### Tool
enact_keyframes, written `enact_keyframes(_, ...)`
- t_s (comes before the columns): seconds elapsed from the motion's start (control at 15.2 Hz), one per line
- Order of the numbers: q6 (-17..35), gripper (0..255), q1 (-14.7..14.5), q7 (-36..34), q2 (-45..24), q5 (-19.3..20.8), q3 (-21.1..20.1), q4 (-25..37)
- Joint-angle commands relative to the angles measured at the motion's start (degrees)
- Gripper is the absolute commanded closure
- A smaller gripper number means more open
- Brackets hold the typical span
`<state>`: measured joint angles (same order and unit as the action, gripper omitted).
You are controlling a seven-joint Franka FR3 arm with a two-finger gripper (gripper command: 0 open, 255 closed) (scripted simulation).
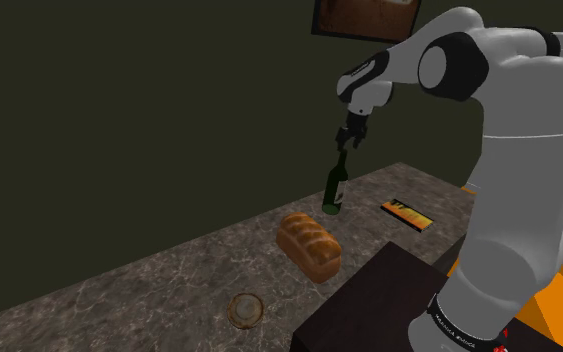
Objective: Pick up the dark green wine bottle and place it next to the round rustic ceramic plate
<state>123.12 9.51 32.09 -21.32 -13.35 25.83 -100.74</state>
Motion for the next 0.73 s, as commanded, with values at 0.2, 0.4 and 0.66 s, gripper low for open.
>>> enact_keyframes(0.2,0.7,0,1.7,1.5,-5.0,-2.0,-0.8,4.1)
enact_keyframes(0.4,2.4,0,1.9,1.9,-6.2,-2.7,-1.2,3.6)
enact_keyframes(0.66,3.2,0,2.1,2.1,-6.9,-3.0,-1.4,3.3)
